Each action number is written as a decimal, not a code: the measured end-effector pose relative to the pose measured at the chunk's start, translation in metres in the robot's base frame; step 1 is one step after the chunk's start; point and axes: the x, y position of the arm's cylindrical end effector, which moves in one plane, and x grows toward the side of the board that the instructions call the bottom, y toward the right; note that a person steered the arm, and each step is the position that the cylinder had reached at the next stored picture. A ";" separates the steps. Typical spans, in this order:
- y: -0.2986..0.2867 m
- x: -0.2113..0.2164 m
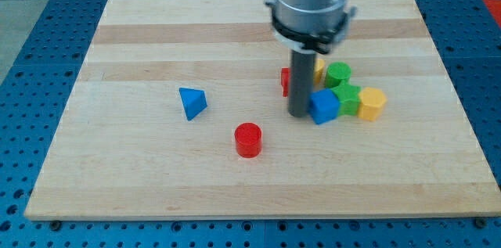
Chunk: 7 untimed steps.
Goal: Move the red circle to the bottom left of the board
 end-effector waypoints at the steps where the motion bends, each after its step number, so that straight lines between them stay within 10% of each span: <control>1: 0.015 0.033; 7: -0.200 0.054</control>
